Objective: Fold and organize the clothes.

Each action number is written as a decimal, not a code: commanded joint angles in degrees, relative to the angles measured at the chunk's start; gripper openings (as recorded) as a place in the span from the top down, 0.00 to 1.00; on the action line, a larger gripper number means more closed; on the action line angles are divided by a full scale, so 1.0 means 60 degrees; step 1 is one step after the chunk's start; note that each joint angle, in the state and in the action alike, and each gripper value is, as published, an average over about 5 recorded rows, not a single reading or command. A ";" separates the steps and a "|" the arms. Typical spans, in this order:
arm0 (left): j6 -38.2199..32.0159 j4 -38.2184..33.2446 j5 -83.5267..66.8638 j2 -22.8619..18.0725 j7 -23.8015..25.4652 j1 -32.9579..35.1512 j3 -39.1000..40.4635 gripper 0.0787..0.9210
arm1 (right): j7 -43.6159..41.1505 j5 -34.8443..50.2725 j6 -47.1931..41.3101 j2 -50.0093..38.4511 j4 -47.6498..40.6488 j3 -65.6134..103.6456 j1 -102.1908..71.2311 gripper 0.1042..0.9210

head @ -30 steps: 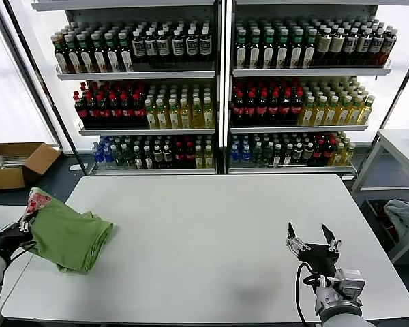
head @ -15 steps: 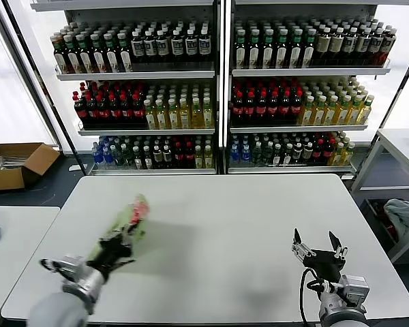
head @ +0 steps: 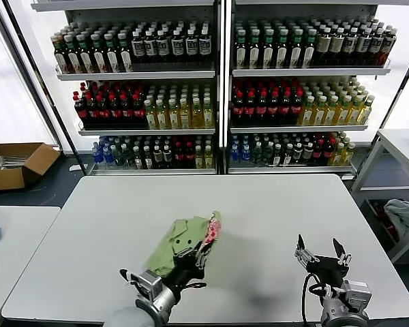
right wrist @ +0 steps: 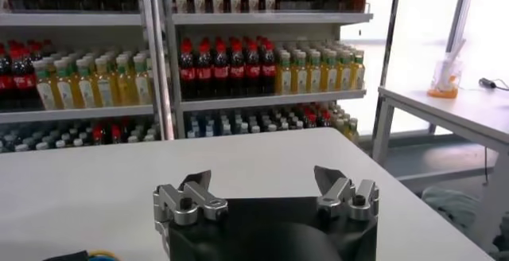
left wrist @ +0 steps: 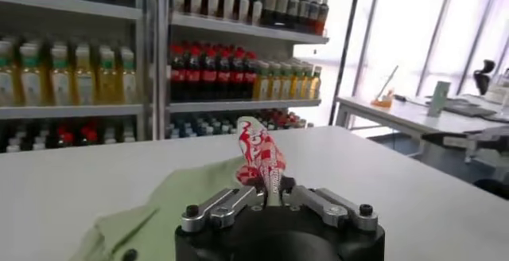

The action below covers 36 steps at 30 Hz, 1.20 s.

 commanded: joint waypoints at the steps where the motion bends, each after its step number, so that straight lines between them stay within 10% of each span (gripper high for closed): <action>1: -0.0130 0.0488 -0.1015 -0.0748 -0.0622 -0.0743 0.1118 0.81 | 0.0057 -0.0049 -0.0163 0.0090 -0.0088 -0.0095 -0.0021 0.12; 9: 0.0016 0.0311 -0.1668 -0.0956 -0.1472 -0.1057 0.0916 0.54 | 0.0290 0.0763 -0.0750 -0.0063 -0.0278 -0.0249 0.0283 0.12; 21: 0.0215 0.0026 -0.0261 -0.0017 -0.2153 -0.0528 -0.1120 0.15 | 0.1752 0.5745 -0.0823 -0.0827 -0.0891 -0.2321 0.1457 0.12; 36: 0.0170 -0.0258 -0.0237 0.0286 -0.2056 0.0173 -0.2095 0.12 | 0.3397 0.5841 -0.0798 -0.0376 -0.1673 -0.3399 0.1301 0.28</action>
